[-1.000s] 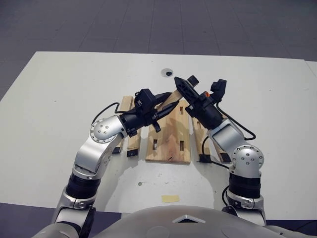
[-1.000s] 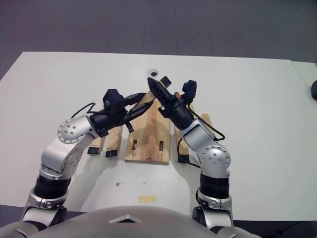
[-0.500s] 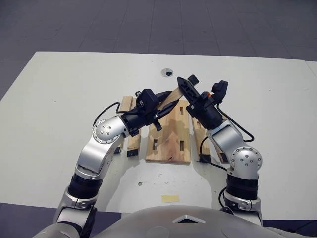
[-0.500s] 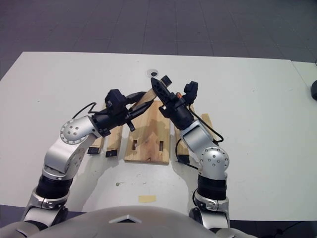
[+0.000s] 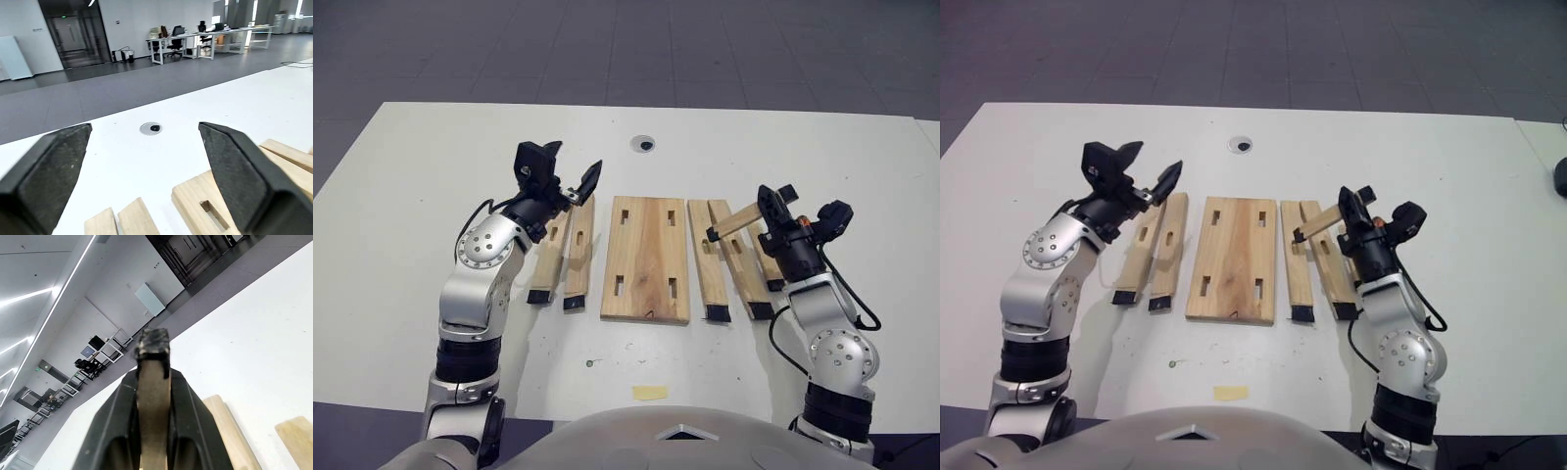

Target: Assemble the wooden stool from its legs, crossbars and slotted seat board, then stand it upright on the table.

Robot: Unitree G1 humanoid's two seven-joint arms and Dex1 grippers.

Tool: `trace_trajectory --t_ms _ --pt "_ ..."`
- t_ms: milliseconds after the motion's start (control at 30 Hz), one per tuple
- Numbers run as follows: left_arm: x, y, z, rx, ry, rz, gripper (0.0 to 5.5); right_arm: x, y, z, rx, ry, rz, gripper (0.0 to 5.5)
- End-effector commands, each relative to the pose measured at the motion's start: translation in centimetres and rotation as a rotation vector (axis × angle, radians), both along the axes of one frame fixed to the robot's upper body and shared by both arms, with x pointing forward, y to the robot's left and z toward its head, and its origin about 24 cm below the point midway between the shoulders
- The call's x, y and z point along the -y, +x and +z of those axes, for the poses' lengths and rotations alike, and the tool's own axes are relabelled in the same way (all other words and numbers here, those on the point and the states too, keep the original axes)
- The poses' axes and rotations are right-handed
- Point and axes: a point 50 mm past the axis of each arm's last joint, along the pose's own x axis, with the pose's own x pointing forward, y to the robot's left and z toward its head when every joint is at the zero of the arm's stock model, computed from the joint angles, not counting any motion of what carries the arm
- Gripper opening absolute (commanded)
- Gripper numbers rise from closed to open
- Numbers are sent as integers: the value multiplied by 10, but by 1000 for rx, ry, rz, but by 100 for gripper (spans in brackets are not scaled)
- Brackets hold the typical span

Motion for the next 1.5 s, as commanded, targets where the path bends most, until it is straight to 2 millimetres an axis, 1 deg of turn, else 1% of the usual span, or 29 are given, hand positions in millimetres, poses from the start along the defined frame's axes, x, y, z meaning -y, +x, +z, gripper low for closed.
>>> trace_trajectory --t_ms 33,133,167,267,467,567,633,767,900,1000,1167,1300,1400,1500 --pt "1 3 0 -5 23 19 488 -5 -1 -4 -13 1 -35 41" --pt "2 3 -2 -11 38 16 535 -8 2 -7 -23 -23 -49 41" --pt "2 2 -2 -11 45 16 540 -8 2 -9 -32 -35 -49 41" --pt "1 2 -4 -14 55 18 540 -8 -1 -13 -51 -86 -57 41" --pt "2 2 -5 -15 71 12 540 -6 -3 -16 -56 -170 -72 41" --pt "4 1 -6 -9 82 7 540 -8 -2 -16 -48 -245 -62 41" --pt "5 1 -5 -5 88 7 540 -9 -1 -17 -41 -326 -39 41" --pt "5 1 -6 1 96 8 540 -12 0 -25 -47 -457 9 41" --pt "-2 1 -9 -1 129 24 540 -19 -1 -33 -33 -561 81 41" --pt "-3 2 -8 3 135 31 540 -18 -2 -44 -40 -577 102 41" --pt "0 2 -11 5 154 16 540 -20 -3 -51 -15 -622 131 41" --pt "0 2 -13 6 161 17 540 -26 1 -44 45 -639 130 41" --pt "0 3 -14 6 175 12 540 -32 8 -26 148 -666 124 41" --pt "-1 3 -17 6 203 4 540 -33 16 -11 215 -682 100 41"
